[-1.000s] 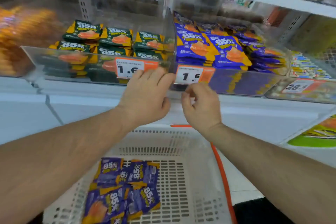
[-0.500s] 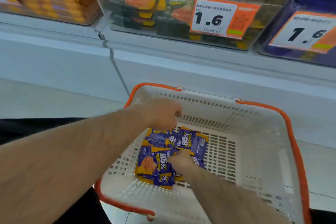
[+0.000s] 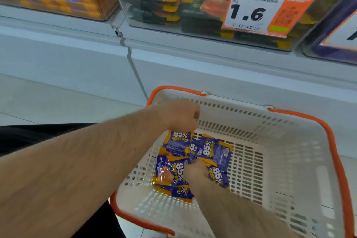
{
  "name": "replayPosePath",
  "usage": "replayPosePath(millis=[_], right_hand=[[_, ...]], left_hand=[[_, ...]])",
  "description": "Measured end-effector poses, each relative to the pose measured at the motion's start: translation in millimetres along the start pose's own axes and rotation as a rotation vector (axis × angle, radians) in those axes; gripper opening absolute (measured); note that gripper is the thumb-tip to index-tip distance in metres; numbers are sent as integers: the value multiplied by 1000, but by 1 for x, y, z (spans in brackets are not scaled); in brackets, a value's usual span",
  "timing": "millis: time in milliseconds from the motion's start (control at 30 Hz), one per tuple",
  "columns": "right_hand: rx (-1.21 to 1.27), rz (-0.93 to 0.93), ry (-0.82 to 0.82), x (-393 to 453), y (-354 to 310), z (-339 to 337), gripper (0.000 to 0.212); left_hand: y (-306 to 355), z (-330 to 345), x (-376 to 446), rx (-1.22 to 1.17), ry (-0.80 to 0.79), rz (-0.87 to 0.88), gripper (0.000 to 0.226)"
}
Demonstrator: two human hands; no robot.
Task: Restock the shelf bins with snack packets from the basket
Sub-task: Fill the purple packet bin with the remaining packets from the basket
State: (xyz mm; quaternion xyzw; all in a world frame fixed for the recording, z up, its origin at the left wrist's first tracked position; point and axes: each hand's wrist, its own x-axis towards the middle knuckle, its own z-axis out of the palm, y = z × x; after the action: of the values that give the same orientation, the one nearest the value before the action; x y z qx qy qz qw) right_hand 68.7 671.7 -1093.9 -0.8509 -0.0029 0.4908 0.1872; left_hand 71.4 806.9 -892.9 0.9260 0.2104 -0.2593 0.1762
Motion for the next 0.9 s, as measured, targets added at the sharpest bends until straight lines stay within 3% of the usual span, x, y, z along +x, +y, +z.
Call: replayPosePath(millis=[133, 367, 467, 600, 667, 767, 833, 900], right_hand=[[97, -197, 33, -22, -13, -34, 14], [-75, -605, 222, -82, -56, -158, 17], [-69, -718, 329, -111, -67, -205, 29], [21, -790, 391, -145, -76, -246, 36], [21, -833, 452, -161, -76, -259, 35], [-68, -925, 753, -178, -65, -270, 18], [-80, -1010, 923, -188, -54, -273, 35], [-39, -1016, 901, -201, -44, -271, 51]], left_hand=[[1, -8, -5, -5, -36, -20, 36], [20, -23, -15, -241, -16, 26, 67], [32, -34, -19, -537, 32, 74, 58], [52, -45, -27, -927, 69, 189, 21], [64, -49, -33, -1032, 100, 246, 23], [80, -58, -40, -1115, 189, 313, 23], [89, -67, -45, -1178, 267, 341, 21], [99, -75, -48, -1244, 337, 383, 19]])
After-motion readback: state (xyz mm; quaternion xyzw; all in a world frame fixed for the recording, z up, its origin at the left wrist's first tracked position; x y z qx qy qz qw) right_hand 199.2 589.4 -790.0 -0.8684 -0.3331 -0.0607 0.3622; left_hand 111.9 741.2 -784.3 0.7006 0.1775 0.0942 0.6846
